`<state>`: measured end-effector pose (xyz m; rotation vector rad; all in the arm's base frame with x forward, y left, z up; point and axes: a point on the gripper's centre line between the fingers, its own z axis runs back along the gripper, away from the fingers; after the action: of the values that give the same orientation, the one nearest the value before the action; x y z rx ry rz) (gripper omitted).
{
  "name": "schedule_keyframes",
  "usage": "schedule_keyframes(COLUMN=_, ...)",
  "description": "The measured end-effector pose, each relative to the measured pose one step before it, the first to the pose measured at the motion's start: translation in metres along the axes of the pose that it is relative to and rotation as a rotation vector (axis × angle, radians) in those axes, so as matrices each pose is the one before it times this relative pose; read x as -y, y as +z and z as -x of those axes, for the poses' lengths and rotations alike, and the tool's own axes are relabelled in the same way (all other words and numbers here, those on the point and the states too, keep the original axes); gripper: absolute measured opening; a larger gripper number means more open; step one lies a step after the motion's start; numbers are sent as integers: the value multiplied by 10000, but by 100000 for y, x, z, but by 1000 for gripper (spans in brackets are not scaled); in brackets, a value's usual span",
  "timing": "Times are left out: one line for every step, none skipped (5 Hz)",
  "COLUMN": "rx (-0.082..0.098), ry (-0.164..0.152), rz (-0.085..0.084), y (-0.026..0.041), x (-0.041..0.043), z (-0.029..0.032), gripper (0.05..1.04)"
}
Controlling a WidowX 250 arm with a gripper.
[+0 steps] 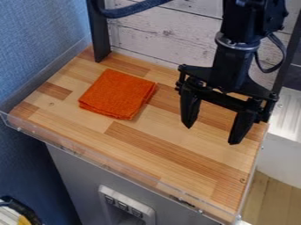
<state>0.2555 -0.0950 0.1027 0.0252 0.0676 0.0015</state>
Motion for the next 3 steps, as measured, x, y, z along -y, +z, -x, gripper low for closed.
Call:
schedule_keyframes(rx=84, ry=-293, rz=34, y=-5, x=-1969, z=-804, gripper=998)
schedule_keyframes(rx=45, ry=-545, rz=64, y=-560, x=-3074, z=-1162, gripper=998)
schedule_keyframes(rx=332, ry=-572, rz=75, y=201, x=-3397, z=-1590, gripper=998)
